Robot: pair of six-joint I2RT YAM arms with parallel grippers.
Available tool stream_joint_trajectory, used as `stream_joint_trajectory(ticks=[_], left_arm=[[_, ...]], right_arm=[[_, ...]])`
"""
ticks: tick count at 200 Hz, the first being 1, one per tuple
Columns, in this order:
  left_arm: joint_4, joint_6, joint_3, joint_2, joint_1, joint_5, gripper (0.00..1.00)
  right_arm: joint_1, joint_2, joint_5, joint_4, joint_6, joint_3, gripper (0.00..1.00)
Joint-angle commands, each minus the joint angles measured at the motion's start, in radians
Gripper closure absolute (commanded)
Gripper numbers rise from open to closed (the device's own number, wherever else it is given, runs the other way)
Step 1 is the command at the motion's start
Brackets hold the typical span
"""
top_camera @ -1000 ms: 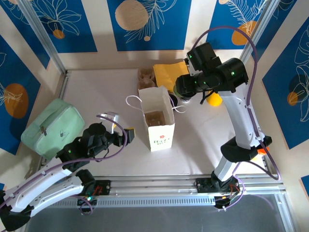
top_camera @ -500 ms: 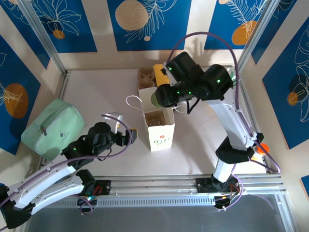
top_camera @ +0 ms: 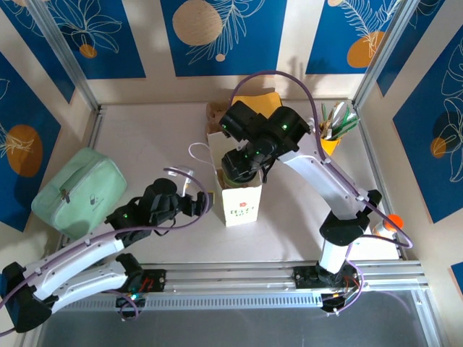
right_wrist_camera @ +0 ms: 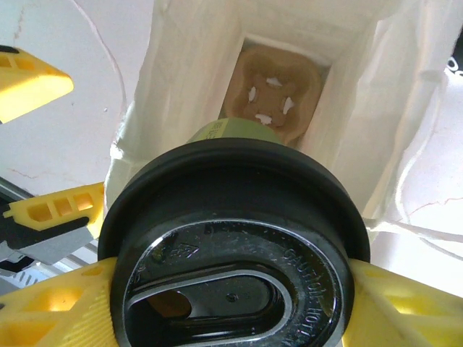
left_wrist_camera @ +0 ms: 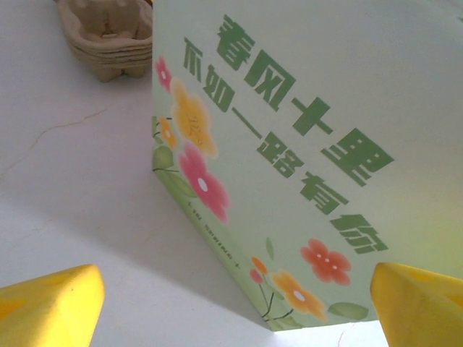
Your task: Pack the takeout coffee
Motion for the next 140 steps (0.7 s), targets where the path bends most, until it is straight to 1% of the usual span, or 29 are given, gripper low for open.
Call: stream_joint_trajectory(ticks=[1, 29, 61, 74, 102, 140], left_arm=[[0.076, 0.023, -0.018, 0.011, -0.003, 0.046, 0.06], [0.148, 0.024, -0.049, 0.019, -0.015, 0.082, 0.07], [0.197, 0.032, -0.076, 0.023, -0.041, 0.062, 0.08], [0.235, 0.034, -0.093, 0.028, -0.053, 0.073, 0.08], [0.249, 0.046, -0.092, 0.042, -0.083, 0.049, 0.08], [0.279, 0.071, -0.067, 0.101, -0.12, 0.069, 0.08]], right_arm=[[0.009, 0.005, 0.0, -0.054, 0.027, -0.02, 0.36], [0.008, 0.008, 0.008, -0.059, 0.034, -0.038, 0.36], [0.006, 0.006, -0.007, -0.039, 0.038, -0.071, 0.36], [0.003, 0.01, -0.008, -0.042, 0.039, -0.076, 0.36], [-0.004, 0.018, -0.015, -0.042, 0.035, -0.085, 0.36], [-0.015, 0.04, -0.037, -0.048, 0.023, -0.086, 0.36]])
